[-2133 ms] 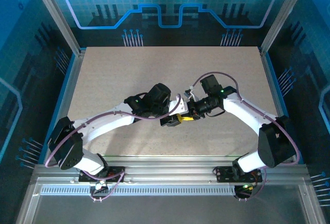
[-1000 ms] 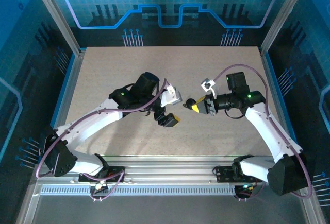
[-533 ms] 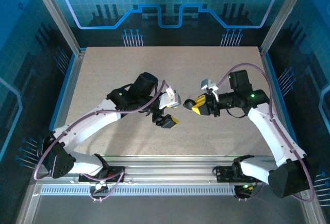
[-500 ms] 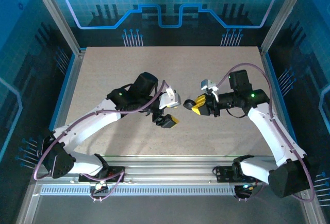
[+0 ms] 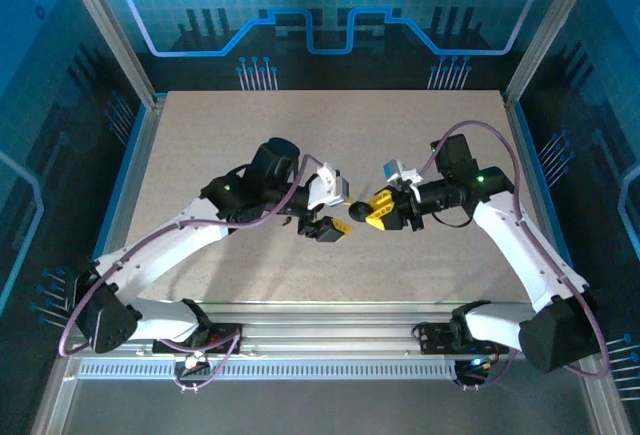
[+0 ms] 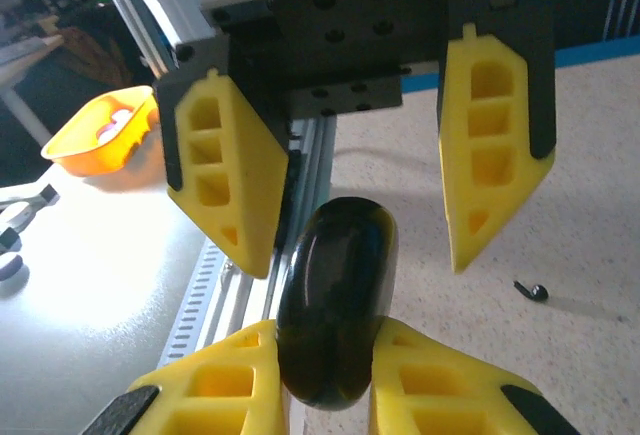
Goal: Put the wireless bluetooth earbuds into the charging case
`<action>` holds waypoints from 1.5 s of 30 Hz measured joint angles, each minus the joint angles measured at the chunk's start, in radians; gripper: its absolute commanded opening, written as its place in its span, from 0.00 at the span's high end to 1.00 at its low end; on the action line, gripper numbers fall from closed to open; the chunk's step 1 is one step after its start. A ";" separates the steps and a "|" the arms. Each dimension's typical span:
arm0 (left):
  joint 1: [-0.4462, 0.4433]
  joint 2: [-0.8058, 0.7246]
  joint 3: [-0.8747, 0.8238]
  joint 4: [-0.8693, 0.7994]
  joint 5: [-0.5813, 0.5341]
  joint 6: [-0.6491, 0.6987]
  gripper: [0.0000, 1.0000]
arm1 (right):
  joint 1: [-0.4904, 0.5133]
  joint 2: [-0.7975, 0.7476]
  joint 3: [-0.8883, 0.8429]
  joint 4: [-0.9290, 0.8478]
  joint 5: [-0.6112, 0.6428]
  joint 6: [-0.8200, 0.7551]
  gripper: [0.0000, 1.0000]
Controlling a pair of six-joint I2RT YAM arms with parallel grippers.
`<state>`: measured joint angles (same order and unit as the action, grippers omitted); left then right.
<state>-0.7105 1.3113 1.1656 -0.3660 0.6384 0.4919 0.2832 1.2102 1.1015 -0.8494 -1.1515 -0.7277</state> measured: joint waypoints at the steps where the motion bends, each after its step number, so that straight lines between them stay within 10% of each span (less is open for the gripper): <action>1: 0.000 -0.002 -0.009 0.013 0.008 -0.008 0.37 | 0.000 0.004 0.000 0.000 -0.014 -0.007 0.80; 35: 0.006 -0.085 -0.244 0.594 0.093 -0.343 0.70 | -0.015 -0.030 0.016 0.154 -0.124 0.153 0.80; 45: 0.008 -0.079 -0.244 0.635 0.104 -0.387 0.67 | -0.014 -0.021 0.020 0.165 -0.129 0.167 0.80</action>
<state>-0.7021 1.2327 0.9215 0.2687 0.7425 0.1051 0.2695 1.1889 1.1213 -0.6846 -1.2808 -0.5602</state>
